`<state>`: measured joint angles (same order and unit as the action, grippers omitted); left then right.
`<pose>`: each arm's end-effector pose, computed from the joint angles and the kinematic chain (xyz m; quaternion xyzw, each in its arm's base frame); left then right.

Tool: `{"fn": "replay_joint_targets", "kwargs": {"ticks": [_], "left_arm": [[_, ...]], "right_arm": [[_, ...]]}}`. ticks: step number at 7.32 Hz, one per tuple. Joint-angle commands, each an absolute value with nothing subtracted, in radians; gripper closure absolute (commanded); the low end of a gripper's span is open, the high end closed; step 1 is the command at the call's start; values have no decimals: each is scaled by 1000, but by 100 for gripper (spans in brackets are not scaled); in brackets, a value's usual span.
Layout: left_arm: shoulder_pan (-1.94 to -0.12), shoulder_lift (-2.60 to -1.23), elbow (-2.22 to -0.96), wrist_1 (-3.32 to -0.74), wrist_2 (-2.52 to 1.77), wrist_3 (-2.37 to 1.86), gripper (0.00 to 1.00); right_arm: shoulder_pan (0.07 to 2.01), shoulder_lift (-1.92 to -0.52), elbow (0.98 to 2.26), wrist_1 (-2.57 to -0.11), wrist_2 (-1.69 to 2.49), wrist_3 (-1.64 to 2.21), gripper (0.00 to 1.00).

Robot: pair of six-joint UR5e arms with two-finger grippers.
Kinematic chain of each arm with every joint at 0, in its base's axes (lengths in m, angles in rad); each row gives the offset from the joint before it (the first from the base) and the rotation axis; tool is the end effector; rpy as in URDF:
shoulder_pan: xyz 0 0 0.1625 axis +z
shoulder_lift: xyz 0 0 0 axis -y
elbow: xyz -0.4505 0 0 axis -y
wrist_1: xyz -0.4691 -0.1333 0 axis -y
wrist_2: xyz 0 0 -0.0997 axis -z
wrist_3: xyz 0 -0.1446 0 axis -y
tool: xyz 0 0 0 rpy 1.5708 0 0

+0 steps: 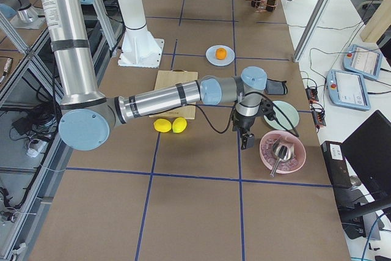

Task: Pick orange to plate

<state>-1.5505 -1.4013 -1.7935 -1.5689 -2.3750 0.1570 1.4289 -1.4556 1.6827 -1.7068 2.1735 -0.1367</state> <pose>-0.0191 -0.4976 0.6767 0.0503 0.3887 0.0914 0.9154 -0.0367 -0.6200 0.6140 0.0427 -0.2966 -0.1458 0.9428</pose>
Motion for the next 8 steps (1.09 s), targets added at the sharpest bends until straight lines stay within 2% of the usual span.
{"fn": "replay_joint_targets", "kwargs": {"ticks": [1,8], "left_arm": [[-1554,-1391,-1805,-1578,-2376,166,0],[-1555,-1381,-1795,-1572,-2368,167,0]], "right_arm": [[1529,-1563,1678,-1707,2256,-226,0],[1537,-1582,1681,-1706,2270,-224,0]]}}
